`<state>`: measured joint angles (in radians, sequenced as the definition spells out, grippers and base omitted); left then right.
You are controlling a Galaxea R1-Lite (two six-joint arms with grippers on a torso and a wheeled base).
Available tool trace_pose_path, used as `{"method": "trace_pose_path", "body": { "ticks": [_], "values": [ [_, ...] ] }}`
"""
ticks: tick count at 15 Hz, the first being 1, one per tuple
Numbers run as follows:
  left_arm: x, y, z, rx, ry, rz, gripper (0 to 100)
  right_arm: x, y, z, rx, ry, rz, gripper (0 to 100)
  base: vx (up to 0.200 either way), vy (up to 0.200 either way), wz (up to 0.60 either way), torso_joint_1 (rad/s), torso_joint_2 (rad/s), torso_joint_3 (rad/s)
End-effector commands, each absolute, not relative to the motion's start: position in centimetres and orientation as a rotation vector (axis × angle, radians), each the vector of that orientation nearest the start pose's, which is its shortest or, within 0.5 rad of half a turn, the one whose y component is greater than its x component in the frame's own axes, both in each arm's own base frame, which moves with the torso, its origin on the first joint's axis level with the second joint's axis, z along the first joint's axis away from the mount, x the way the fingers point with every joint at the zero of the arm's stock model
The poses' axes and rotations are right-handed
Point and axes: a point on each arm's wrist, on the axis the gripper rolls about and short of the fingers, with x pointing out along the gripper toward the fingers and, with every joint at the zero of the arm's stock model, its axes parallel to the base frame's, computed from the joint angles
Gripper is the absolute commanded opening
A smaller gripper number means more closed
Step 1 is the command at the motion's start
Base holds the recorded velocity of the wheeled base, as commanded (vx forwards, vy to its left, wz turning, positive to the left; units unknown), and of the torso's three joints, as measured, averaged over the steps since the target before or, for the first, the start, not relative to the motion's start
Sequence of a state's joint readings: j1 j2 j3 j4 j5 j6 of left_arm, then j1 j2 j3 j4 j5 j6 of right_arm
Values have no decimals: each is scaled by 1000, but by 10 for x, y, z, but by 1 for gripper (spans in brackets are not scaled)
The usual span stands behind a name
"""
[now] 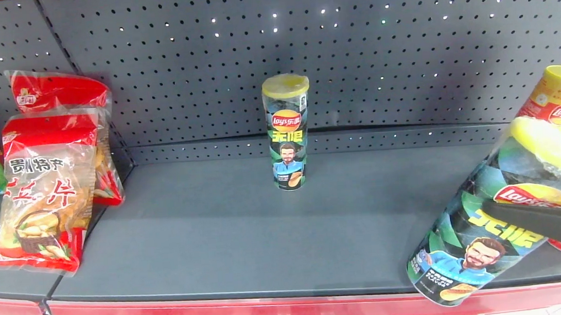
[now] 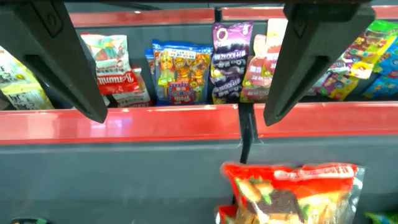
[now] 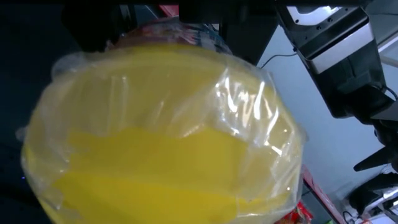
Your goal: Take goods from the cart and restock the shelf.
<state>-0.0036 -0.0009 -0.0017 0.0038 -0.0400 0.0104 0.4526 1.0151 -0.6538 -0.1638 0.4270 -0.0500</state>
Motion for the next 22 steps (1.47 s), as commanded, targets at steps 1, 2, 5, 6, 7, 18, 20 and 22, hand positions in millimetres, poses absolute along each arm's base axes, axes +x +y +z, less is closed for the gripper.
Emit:
{"method": "trace_pose_path", "body": {
  "ticks": [1,2,5,6,7,18,20,22],
  "values": [
    [-23,-1,75,11,3,-45,100,115,66,244,-50,184,886,0,0,0,0,0,0,0],
    [-23,-1,75,11,3,-45,100,115,67,243,-50,184,886,0,0,0,0,0,0,0],
    [-23,-1,75,11,3,-45,100,115,67,244,-50,182,886,0,0,0,0,0,0,0],
    [-23,-1,75,12,3,-45,100,115,66,244,-51,180,886,0,0,0,0,0,0,0],
    [-23,-1,75,12,3,-45,100,114,66,244,-50,181,886,0,0,-200,0,-2,2,2],
    [-23,-1,75,9,3,-44,100,113,66,244,-50,176,884,0,0,-36,0,-1,-1,0],
    [-23,-1,75,8,3,-43,100,113,65,244,-50,174,884,0,0,0,0,0,0,0],
    [-23,-1,75,11,3,-45,100,112,62,246,-38,170,865,0,0,0,0,0,0,0]
  ]
}}
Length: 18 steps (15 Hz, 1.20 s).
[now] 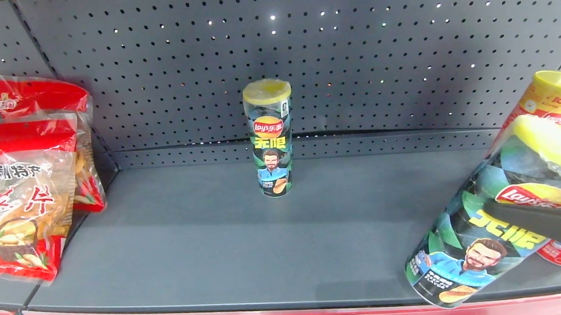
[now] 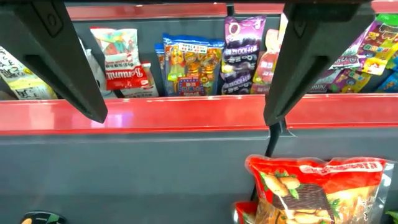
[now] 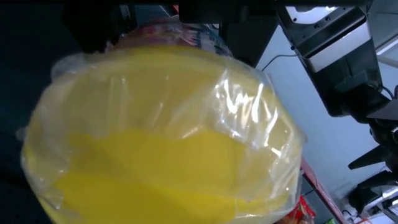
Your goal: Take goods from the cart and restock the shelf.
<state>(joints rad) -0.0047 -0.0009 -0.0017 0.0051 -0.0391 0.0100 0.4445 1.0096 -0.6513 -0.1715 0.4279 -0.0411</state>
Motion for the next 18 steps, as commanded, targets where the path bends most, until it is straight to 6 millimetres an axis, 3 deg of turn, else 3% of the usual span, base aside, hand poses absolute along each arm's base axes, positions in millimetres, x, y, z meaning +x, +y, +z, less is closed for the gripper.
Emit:
{"method": "trace_pose_path", "body": {
  "ticks": [1,4,12,14,15,16,18],
  "values": [
    [-23,-1,75,18,3,-49,100,112,61,246,-37,166,854,0,0,0,0,0,0,0],
    [-23,-1,76,111,-7,-52,100,111,59,251,-37,144,837,0,0,0,0,0,0,0],
    [-23,-1,76,109,-11,-35,100,110,59,249,-38,154,839,0,0,0,0,0,0,0],
    [-24,0,112,51,-171,-37,100,108,59,247,-40,156,841,0,0,0,0,0,0,0],
    [-3,3,172,-139,-360,-20,100,109,59,246,-39,161,842,0,0,0,0,0,0,0],
    [7,3,197,-146,-377,-24,100,108,59,245,-40,166,844,0,0,0,0,0,0,0],
    [17,0,206,-61,-311,-45,100,109,60,245,-39,168,848,0,0,0,0,0,0,0]
  ]
}}
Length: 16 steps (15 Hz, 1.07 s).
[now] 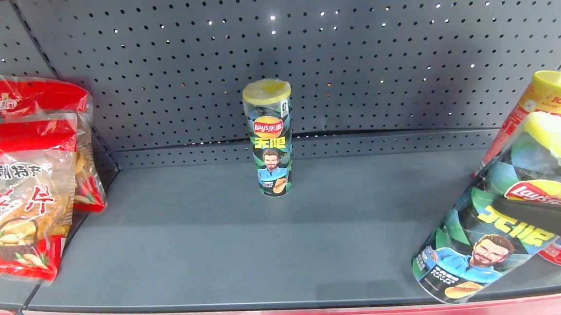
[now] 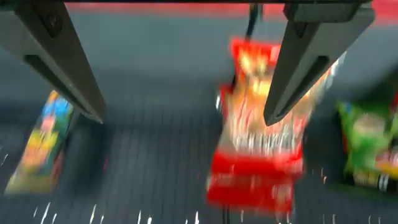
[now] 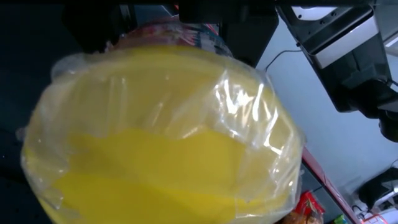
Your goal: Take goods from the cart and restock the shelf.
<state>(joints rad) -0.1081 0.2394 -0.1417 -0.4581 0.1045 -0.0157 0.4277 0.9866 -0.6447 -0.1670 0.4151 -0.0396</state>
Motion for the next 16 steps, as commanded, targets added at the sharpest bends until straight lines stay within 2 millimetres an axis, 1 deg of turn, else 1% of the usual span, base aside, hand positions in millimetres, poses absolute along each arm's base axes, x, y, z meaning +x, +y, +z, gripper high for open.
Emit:
{"method": "trace_pose_path", "body": {
  "ticks": [1,2,4,5,6,7,8,9,10,11,12,13,15,16],
  "values": [
    [31,-6,192,-34,-129,-179,100,110,61,244,-39,170,851,0,0,0,0,0,0,0],
    [45,-12,188,-31,-41,-271,100,110,61,244,-39,170,854,0,0,0,0,0,0,0],
    [80,-26,197,-34,48,-432,100,114,64,244,-39,181,857,0,0,0,0,0,0,0],
    [99,-41,198,-9,89,-577,100,115,65,245,-40,182,865,0,0,0,0,0,0,0],
    [102,-45,197,-1,103,-605,100,116,66,245,-40,184,866,0,0,0,0,0,0,0],
    [126,-67,197,10,184,-680,100,119,68,251,-41,171,871,0,0,0,0,0,0,0],
    [145,-73,204,11,194,-666,100,122,70,254,-41,169,871,0,0,0,0,0,0,0],
    [164,-75,212,12,187,-650,100,124,70,254,-40,171,869,0,0,0,0,0,0,0],
    [180,-80,216,28,185,-696,100,125,71,254,-40,173,869,0,0,0,0,0,0,0],
    [200,-79,217,84,173,-725,100,125,71,252,-41,179,869,0,0,0,0,0,0,0],
    [227,-69,217,181,123,-768,100,125,71,251,-40,185,871,0,0,0,0,0,0,0],
    [240,-66,211,255,75,-850,100,126,71,250,-39,188,869,0,0,0,0,0,0,0],
    [243,-64,196,256,133,-847,100,126,71,251,-39,184,869,0,0,0,0,0,0,0],
    [255,-64,192,260,135,-844,100,126,71,251,-39,184,868,0,0,0,0,0,0,0]
  ]
}}
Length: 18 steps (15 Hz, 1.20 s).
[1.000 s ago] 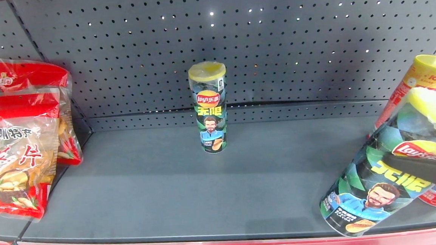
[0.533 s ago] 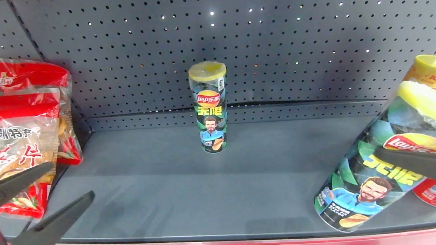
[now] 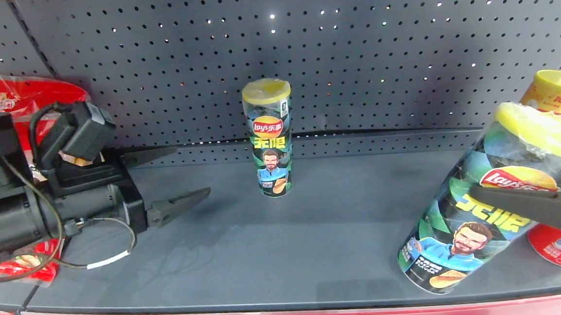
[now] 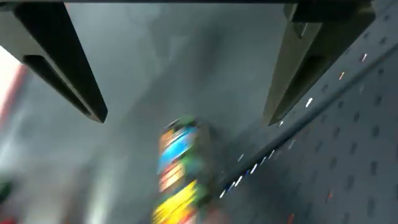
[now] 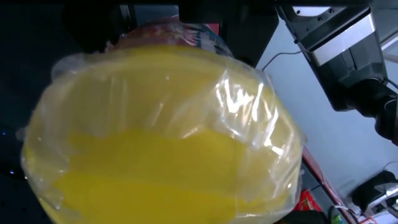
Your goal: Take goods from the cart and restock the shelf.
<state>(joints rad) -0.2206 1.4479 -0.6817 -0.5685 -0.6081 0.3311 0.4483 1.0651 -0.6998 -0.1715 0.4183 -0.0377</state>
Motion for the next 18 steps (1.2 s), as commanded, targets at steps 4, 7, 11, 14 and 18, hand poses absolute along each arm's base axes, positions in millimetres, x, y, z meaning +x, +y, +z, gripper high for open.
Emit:
{"method": "trace_pose_path", "body": {
  "ticks": [4,7,11,14,18],
  "values": [
    [305,-93,201,271,13,-930,100,124,69,245,-39,202,866,0,0,0,0,0,0,0],
    [334,-109,185,255,29,-988,100,126,70,244,-38,208,861,0,0,0,0,0,0,0],
    [352,-133,175,260,-26,-1062,100,130,69,244,-36,213,846,0,0,0,0,0,0,0],
    [340,-145,176,246,-29,-1102,100,131,68,243,-35,218,837,0,0,0,0,0,0,0],
    [344,-143,169,240,-9,-1095,100,133,68,242,-35,223,835,0,0,0,0,0,0,0]
  ]
}}
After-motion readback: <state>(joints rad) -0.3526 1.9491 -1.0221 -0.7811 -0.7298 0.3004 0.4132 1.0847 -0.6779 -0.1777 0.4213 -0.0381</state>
